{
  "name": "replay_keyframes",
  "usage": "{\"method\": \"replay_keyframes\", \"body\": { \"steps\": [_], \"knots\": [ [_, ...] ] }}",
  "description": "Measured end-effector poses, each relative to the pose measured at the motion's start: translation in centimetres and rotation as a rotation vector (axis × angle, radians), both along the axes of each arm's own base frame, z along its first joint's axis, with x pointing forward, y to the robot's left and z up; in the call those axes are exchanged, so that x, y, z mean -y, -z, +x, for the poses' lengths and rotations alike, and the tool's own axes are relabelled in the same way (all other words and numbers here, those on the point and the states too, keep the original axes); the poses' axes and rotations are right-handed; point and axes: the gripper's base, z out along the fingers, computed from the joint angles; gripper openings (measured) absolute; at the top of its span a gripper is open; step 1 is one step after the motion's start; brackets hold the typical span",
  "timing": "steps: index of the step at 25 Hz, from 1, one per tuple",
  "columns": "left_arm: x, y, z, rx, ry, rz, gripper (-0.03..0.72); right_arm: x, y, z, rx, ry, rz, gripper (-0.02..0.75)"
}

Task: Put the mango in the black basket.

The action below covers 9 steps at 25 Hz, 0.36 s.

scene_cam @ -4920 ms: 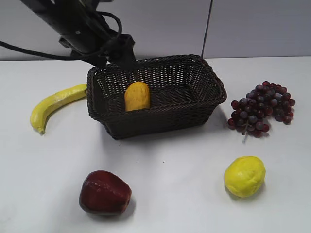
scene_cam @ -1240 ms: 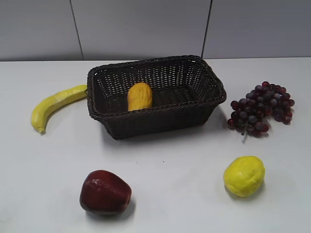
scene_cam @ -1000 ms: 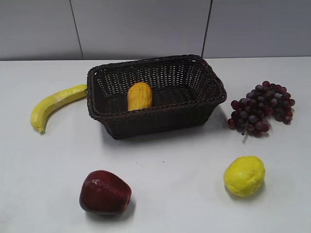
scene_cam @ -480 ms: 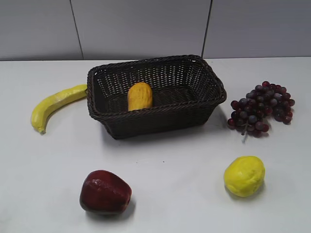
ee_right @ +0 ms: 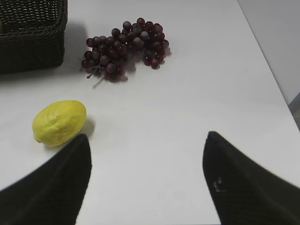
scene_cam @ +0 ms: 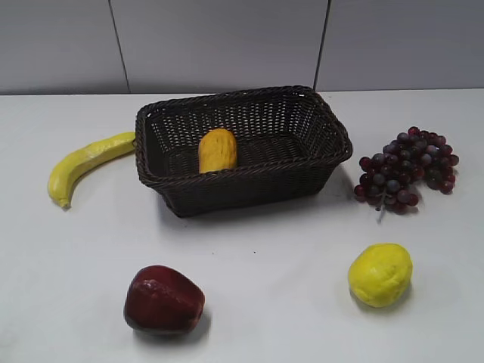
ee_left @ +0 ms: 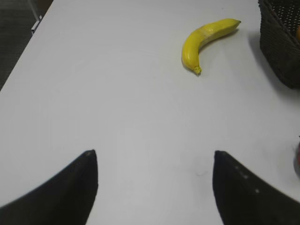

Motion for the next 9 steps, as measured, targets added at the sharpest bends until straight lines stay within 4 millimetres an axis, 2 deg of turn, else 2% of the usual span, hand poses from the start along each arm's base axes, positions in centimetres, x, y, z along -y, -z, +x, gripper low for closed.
{"method": "replay_keyframes", "body": {
  "steps": [9],
  "knots": [
    [0.05, 0.0, 0.0, 0.0, 0.006, 0.001, 0.569, 0.0, 0.0, 0.0, 0.0, 0.0, 0.001, 0.571]
  ]
}}
